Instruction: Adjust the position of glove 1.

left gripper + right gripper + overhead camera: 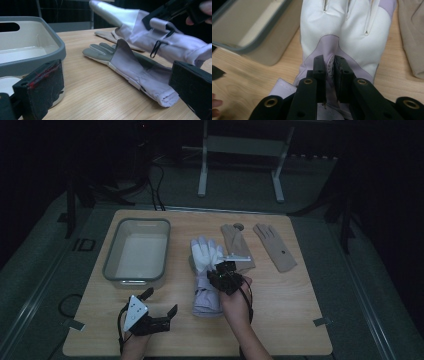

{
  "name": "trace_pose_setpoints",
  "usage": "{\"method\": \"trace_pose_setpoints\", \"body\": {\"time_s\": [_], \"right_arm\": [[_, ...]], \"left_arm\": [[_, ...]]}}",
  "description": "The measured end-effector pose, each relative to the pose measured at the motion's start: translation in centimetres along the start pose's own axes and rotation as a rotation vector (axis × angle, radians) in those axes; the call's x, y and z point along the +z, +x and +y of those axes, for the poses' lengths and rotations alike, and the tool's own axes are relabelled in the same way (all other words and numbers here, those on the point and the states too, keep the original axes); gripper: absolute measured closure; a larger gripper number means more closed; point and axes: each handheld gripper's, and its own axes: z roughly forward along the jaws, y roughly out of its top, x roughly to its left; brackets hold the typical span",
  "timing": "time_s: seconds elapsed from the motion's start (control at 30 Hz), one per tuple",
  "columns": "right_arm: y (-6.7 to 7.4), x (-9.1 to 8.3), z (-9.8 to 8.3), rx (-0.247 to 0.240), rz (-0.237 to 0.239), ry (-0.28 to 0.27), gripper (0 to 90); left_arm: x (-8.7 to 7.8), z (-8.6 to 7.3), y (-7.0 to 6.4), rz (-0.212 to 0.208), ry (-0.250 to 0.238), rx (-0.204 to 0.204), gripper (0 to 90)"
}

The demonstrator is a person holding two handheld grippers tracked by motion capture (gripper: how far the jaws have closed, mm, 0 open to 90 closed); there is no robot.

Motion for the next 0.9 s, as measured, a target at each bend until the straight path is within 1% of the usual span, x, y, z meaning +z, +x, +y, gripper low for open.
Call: {"method": "trace_pose_setpoints", "body": {"time_s": [0.1,0.13,0.2,0.23,0.33,0.37,0.4,0.43,0.5,0.57,0.63,0.7,0.77,0.8,0.83,0.9], "right_arm": [[0.0,0.5,-0.2,0.003,0.000,0.013,80.6],[0.2,1.6,-0.7,-0.006,-0.008,0.042,80.6],[0.3,2.3,-1.0,-0.002,-0.019,0.058,80.5],[0.3,2.6,-1.2,-0.008,-0.026,0.060,80.6],[0.2,3.3,-1.6,0.003,-0.026,0.067,80.4],[0.4,3.3,-1.6,0.005,-0.026,0.062,80.4],[0.6,3.1,-1.6,-0.013,-0.031,0.056,80.4],[0.8,2.9,-1.5,-0.022,-0.031,0.046,80.5],[0.8,2.6,-1.1,-0.020,-0.034,0.034,80.7],[0.8,2.0,-0.8,-0.015,-0.046,0.005,80.8],[0.8,1.5,-0.5,-0.027,-0.068,-0.014,80.8],[0.4,1.5,-0.5,-0.009,-0.070,-0.014,80.8],[0.2,1.8,-0.7,-0.005,-0.079,0.001,80.8],[0.1,2.0,-0.9,0.006,-0.079,0.009,80.8],[0.0,2.3,-1.1,0.003,-0.089,0.018,80.9],[-0.1,2.7,-1.3,0.006,-0.093,0.024,80.9]], "left_arm": [[0.0,0.0,-0.1,-0.003,0.003,0.005,0.3],[0.0,0.0,-0.1,-0.003,0.003,0.004,0.3],[0.0,0.0,-0.1,-0.004,0.003,0.003,0.3],[0.0,0.0,-0.1,-0.005,0.000,0.002,0.3],[0.0,0.0,-0.1,-0.008,0.005,0.000,0.3],[0.1,-0.1,-0.1,-0.009,0.006,0.001,0.3],[0.1,0.0,-0.1,-0.009,0.006,0.002,0.3],[0.1,-0.1,-0.1,-0.010,0.006,0.002,0.3],[0.1,-0.1,-0.1,-0.009,0.008,0.000,0.3],[0.0,0.0,-0.1,-0.010,0.005,0.001,0.3],[0.1,-0.1,-0.1,-0.010,0.008,0.001,0.3],[0.1,-0.1,-0.1,-0.011,0.012,0.000,0.3],[0.1,-0.1,-0.1,-0.013,0.009,0.002,0.3],[0.1,-0.1,-0.2,-0.013,0.009,0.001,0.3],[0.1,-0.1,-0.1,-0.013,0.011,0.003,0.3],[0.1,-0.1,-0.1,-0.013,0.011,0.002,0.3]]}}
